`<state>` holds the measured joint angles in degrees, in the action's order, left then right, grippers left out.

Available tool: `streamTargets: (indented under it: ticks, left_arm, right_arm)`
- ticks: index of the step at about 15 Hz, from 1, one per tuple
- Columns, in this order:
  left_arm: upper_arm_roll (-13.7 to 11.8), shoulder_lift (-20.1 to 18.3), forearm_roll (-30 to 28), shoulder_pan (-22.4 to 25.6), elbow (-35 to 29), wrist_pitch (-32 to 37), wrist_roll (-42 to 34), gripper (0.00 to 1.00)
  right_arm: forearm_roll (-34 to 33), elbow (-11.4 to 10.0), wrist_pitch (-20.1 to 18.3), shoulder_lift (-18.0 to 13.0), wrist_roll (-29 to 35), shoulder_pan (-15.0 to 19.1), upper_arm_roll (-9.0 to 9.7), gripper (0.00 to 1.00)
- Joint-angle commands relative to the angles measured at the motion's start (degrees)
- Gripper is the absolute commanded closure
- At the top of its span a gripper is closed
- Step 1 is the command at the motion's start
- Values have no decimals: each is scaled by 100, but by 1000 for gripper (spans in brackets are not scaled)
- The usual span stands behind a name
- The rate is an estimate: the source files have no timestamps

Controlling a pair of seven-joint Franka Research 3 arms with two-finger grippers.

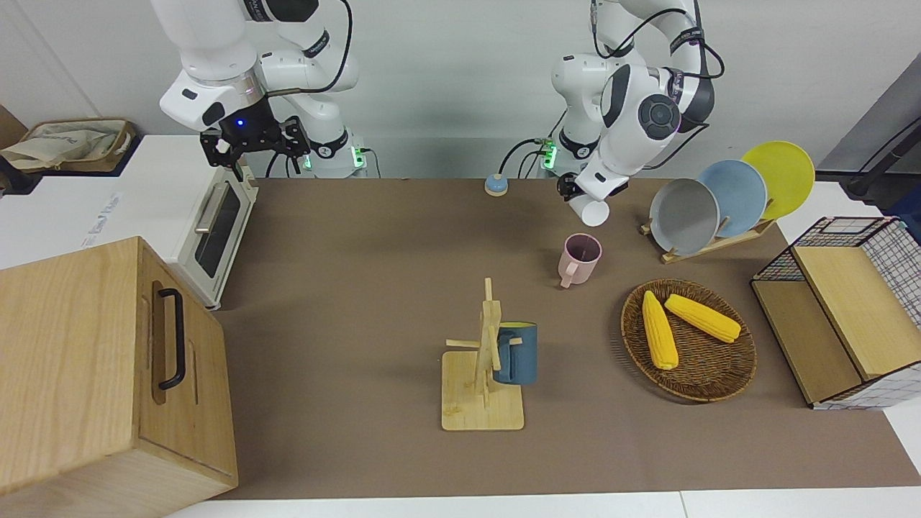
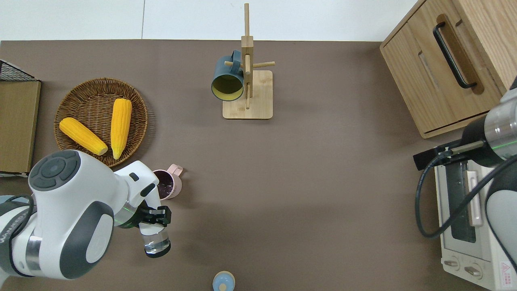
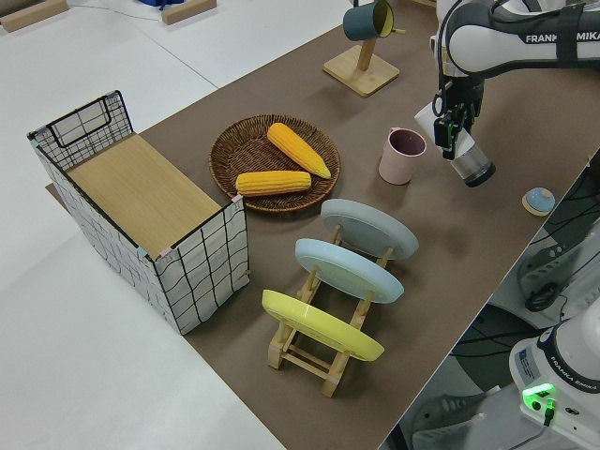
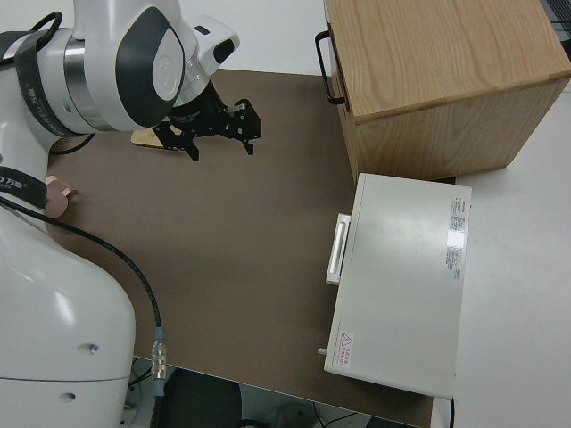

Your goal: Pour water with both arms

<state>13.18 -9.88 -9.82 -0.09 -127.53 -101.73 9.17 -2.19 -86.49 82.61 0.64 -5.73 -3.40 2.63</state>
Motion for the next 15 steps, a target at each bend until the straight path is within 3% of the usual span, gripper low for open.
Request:
streamTargets:
  ticks: [1,7,12,15]
  left_arm:
    - [140,-813,-99,-79,-842,-943,93,1000]
    - [176,-1016,-99,-79,-1097,-1279,102,1000]
    - [159,-1701,-99,-35,-1791,-1736,85,1000]
    - [97,-1877,-11,79,-1837,-1789,32,1000]
  right_arm:
    - [88,9,1,-29,-59,33,10,15]
    - [88,9,1,-29,-68,33,10,15]
    - [88,9,1,-29,-60,33,10,15]
    - [88,9,1,-29,-68,33,10,15]
